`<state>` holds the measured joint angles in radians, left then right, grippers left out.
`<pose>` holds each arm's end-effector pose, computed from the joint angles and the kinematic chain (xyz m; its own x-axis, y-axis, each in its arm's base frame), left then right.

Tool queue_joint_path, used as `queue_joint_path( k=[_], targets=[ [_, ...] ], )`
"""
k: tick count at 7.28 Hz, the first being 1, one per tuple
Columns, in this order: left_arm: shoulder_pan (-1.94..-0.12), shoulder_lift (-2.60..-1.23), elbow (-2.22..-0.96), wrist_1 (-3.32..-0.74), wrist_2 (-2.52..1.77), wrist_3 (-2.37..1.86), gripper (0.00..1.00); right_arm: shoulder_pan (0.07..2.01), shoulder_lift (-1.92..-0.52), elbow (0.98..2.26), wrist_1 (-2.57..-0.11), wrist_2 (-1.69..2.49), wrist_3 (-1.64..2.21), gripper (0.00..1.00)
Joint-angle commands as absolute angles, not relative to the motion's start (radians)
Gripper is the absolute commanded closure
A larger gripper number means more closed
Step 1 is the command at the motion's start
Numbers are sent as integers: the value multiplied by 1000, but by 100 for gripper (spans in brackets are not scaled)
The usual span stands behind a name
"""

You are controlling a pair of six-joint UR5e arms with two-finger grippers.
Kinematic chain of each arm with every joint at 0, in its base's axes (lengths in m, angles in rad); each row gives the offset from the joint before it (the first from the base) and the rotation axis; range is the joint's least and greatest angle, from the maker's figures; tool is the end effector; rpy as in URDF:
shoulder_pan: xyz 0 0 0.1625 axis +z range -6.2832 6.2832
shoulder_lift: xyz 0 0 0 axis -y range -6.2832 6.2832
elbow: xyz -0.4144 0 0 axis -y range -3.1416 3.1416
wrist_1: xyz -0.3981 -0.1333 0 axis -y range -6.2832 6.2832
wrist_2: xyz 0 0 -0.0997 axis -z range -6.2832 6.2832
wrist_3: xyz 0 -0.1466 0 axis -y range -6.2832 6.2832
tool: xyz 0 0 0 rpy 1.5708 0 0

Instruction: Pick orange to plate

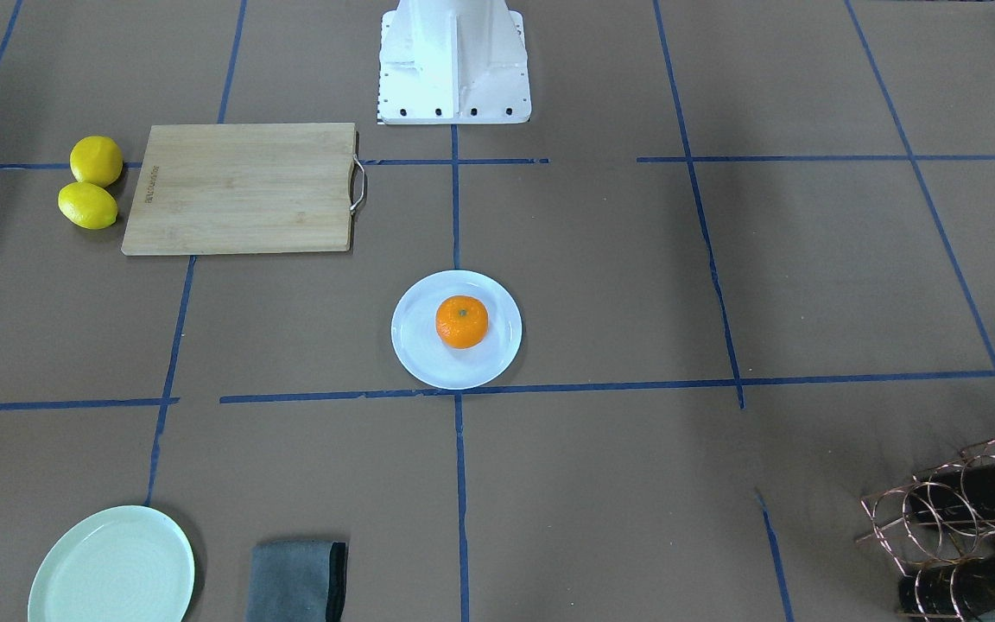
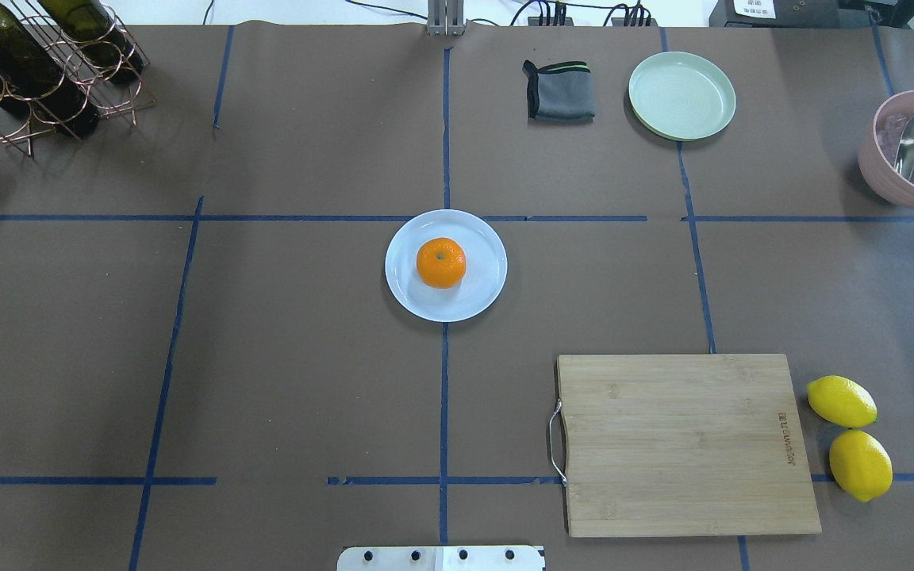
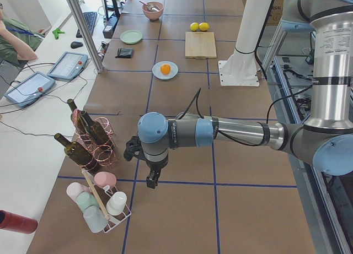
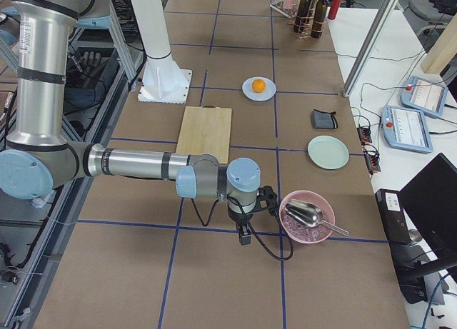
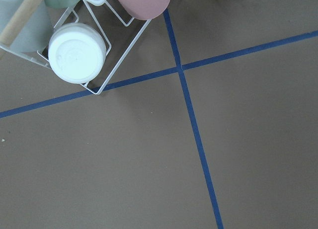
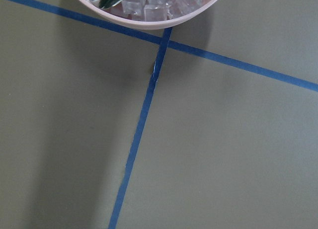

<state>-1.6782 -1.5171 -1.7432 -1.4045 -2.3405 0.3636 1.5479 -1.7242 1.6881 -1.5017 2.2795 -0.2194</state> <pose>-0.0812 -0.4616 0.6391 0.7021 0.2505 -0.6666 -0.1526 0.9673 0.2028 0.0279 -0.4386 0.6944 0.7354 -0.2554 0.6277 0.1874 0.9668 0.1738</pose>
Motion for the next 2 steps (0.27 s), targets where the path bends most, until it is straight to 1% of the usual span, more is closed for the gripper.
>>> queue_joint_path(
  k=[1,2],
  targets=[
    [-1678,-1517,-1744,-1405,-2341,364,0,1548,-1724,1687,-1502,2279,-219,0],
    [-1677,-1519,-1744,-1405,-2339,364,0,1548,-1724,1687,-1502,2279,-219,0]
  ],
)
